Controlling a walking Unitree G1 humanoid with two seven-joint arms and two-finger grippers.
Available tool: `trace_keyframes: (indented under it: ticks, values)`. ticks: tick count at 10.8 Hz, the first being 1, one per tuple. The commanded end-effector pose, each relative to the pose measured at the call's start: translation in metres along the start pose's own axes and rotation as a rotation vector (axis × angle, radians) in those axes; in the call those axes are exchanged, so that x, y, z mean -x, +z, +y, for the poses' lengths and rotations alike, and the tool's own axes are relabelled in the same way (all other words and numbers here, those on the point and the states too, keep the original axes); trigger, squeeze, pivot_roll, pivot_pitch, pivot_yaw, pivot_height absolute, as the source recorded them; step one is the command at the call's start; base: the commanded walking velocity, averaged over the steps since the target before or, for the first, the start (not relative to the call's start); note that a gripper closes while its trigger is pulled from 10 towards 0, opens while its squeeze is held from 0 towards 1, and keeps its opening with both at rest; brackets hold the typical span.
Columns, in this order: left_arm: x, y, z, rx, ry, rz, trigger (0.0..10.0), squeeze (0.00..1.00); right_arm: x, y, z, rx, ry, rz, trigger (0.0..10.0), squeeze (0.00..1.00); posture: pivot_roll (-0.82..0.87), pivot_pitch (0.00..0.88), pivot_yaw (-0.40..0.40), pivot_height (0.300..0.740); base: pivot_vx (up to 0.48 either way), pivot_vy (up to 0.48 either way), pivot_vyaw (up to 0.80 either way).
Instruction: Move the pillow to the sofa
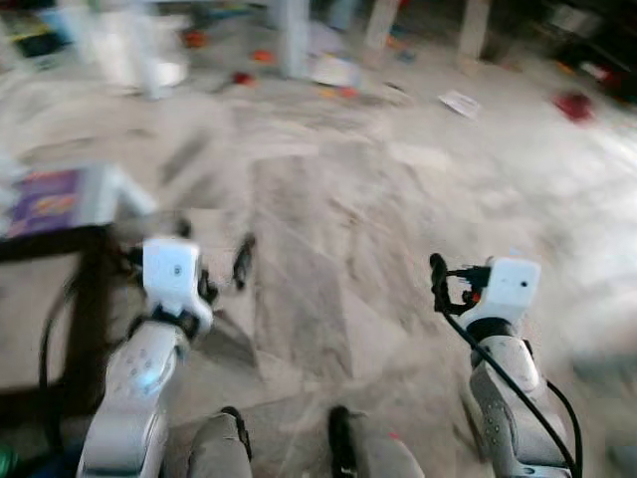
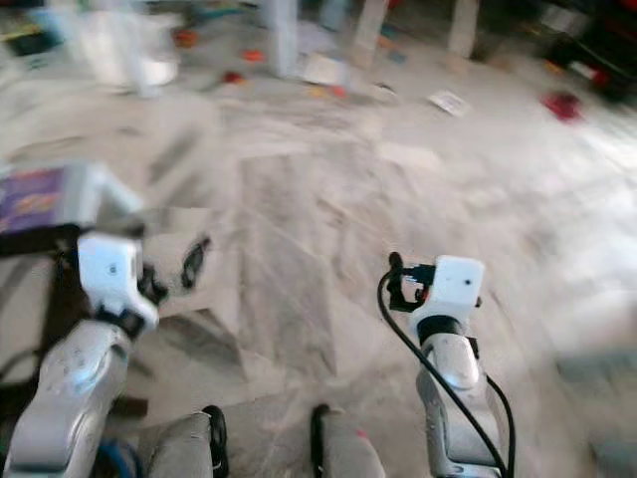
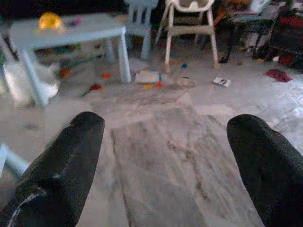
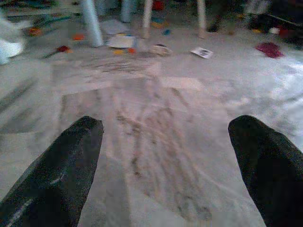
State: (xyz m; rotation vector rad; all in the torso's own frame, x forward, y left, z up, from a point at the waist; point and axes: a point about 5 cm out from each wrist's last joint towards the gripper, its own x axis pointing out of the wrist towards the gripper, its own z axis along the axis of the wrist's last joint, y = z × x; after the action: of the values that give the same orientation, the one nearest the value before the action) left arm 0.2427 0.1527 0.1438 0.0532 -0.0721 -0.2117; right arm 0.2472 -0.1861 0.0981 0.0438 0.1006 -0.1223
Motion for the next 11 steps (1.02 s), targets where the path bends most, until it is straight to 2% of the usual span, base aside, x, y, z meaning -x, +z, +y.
trace_keyframes:
  ticks: [1,4,5,7,8,11]
  values:
    - [0.0,-0.006,-0.005,0.044,-0.037,0.046,10.0,0.0,0.0,0.001,-0.004,-0.001,-0.023,-0.004,10.0,0.0,-0.04,0.231,-0.059,0.74,0.0,0.0,-0.8]
    - [-0.009,0.001,-0.017,0.115,-0.083,0.013,10.0,0.0,-0.004,0.004,0.0,0.007,-0.006,-0.012,10.0,0.0,-0.04,0.221,-0.066,0.74,0.0,0.0,-0.8]
    - [-0.009,0.001,-0.02,0.149,-0.089,0.031,10.0,0.0,-0.007,0.005,-0.001,0.009,-0.012,-0.017,10.0,0.0,-0.04,0.217,-0.06,0.74,0.266,0.0,-0.8]
    - [-0.008,0.0,-0.019,0.172,-0.078,0.042,10.0,0.0,-0.013,0.014,-0.003,0.023,-0.023,-0.049,10.0,0.0,-0.05,0.224,-0.051,0.74,0.137,0.0,-0.8]
    - [-0.008,0.0,-0.021,0.172,-0.084,0.044,10.0,0.0,-0.012,0.012,-0.007,0.022,-0.048,-0.043,10.0,0.0,-0.05,0.227,-0.051,0.74,0.0,0.0,-0.8]
    - [-0.009,0.0,-0.022,0.186,-0.105,0.064,10.0,0.0,-0.008,0.007,-0.006,0.021,-0.059,-0.037,10.0,0.0,-0.05,0.232,-0.038,0.74,0.086,0.0,-0.8]
